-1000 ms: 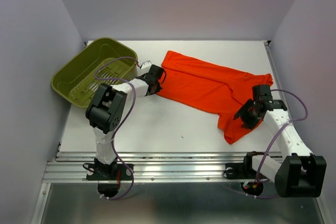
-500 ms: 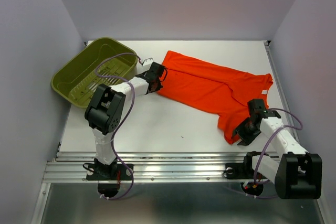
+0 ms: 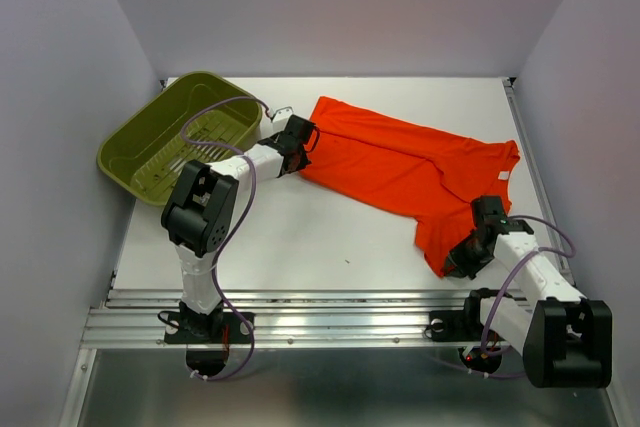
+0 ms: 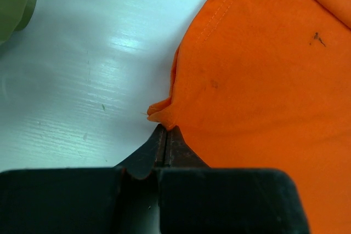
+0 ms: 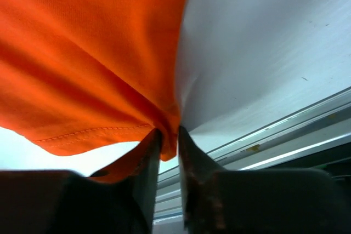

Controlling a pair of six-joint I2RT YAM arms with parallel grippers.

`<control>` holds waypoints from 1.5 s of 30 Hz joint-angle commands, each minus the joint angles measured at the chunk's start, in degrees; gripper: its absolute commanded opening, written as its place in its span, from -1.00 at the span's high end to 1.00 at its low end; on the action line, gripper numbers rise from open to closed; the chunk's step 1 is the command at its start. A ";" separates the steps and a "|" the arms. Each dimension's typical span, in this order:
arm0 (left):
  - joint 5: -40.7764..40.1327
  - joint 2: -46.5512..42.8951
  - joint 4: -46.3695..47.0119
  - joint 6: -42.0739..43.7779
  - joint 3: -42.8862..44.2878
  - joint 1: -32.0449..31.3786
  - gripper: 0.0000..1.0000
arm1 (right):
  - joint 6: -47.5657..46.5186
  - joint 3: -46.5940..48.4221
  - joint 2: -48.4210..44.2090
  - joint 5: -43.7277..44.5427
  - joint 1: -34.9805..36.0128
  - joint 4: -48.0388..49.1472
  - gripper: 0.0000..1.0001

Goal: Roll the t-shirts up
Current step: Fold the T-shirt at the center of the board.

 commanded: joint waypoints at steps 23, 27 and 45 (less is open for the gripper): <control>-3.38 -6.68 -3.15 1.45 0.73 0.56 1.00 | -2.98 15.73 -5.72 11.70 0.36 -11.86 0.98; -3.65 -6.68 -3.33 1.80 0.64 0.64 1.00 | -3.34 16.96 -6.95 11.97 0.36 -14.24 0.99; -1.98 -4.23 -6.75 6.63 10.90 0.56 1.00 | -4.56 29.17 -0.90 18.46 0.36 -7.22 0.99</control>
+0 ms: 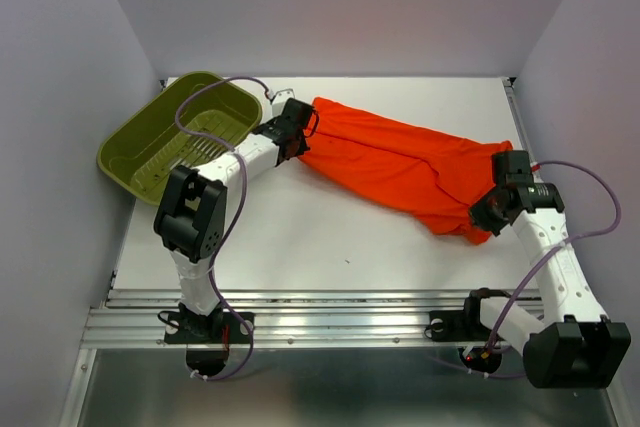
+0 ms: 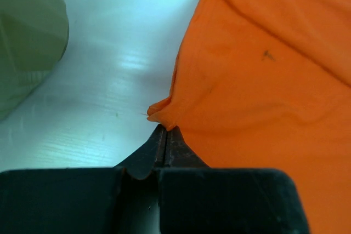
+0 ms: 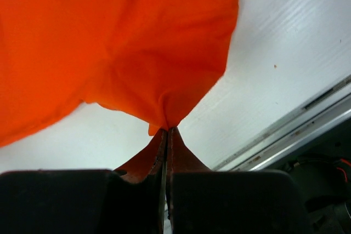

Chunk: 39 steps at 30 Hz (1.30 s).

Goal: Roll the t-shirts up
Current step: Fold the T-shirt at the center of the board.

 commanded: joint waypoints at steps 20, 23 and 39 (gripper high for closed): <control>1.51 17.81 -9.02 5.53 32.60 0.16 1.00 | -10.25 21.07 24.05 15.29 0.36 22.26 0.99; 1.77 19.57 -9.47 5.62 34.36 0.25 1.00 | -10.78 22.47 26.86 14.76 0.36 23.76 0.99; 1.86 23.71 -9.90 5.18 36.91 2.10 1.00 | -14.65 23.88 32.85 19.16 -1.31 27.63 0.99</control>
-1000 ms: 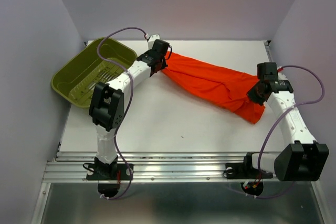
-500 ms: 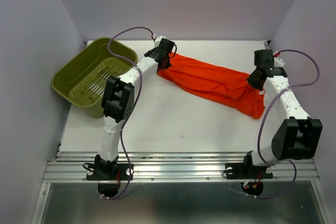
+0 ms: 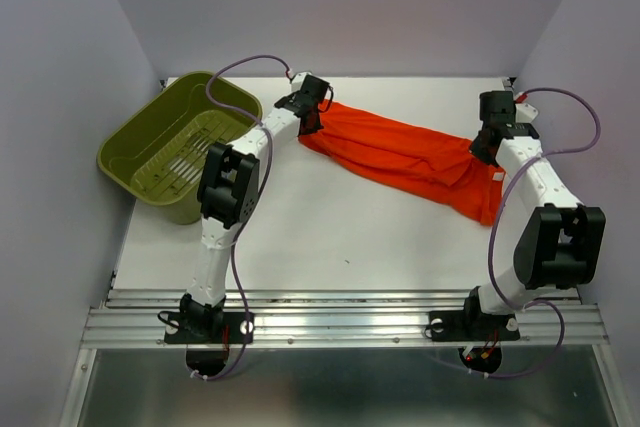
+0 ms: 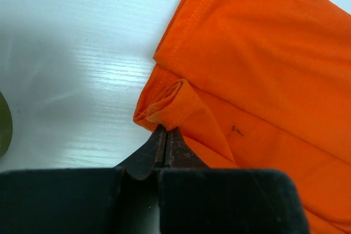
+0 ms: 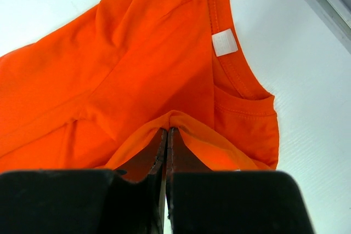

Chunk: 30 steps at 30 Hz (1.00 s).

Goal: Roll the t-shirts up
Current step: Fold the T-shirt at the center of the board.

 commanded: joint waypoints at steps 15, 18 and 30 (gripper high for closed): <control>-1.18 1.05 -0.51 0.77 4.65 0.83 1.00 | -2.42 1.18 1.07 3.75 -2.79 5.52 0.99; -1.18 2.01 -0.68 0.94 6.06 0.83 1.00 | -2.68 1.54 1.69 3.49 -2.79 6.22 0.99; -2.68 7.73 -4.02 2.44 13.62 1.53 0.34 | -4.00 8.65 10.56 0.94 -2.79 9.91 0.99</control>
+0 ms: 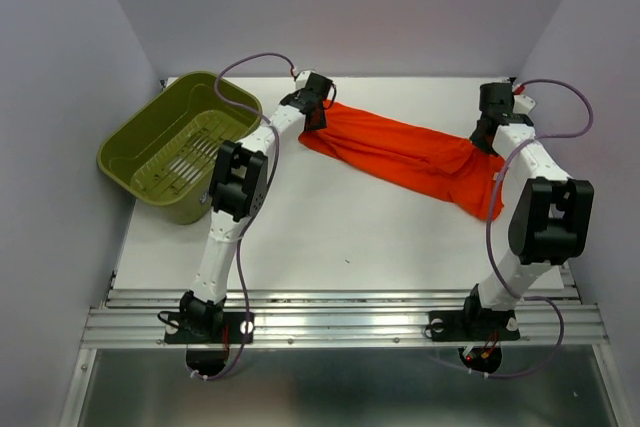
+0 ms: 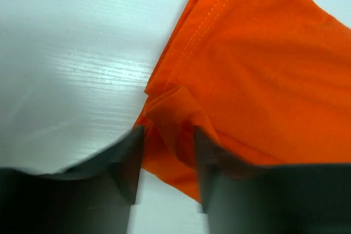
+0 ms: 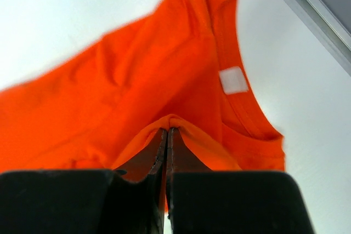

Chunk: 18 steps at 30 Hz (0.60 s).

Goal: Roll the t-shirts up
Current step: Fold the T-shirt at the center of the board.

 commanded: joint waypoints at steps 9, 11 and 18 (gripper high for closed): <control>0.77 -8.15 3.25 2.79 -0.07 0.07 -0.64 | -5.09 14.87 8.59 -2.14 -1.64 4.61 0.02; 0.68 -10.69 4.48 3.41 -2.18 -0.46 -0.64 | -4.83 13.39 7.62 -4.86 -1.64 3.90 0.01; 4.63 -12.90 3.88 5.08 -5.52 -2.31 -0.61 | -1.41 2.58 3.05 -15.41 -1.64 3.55 0.00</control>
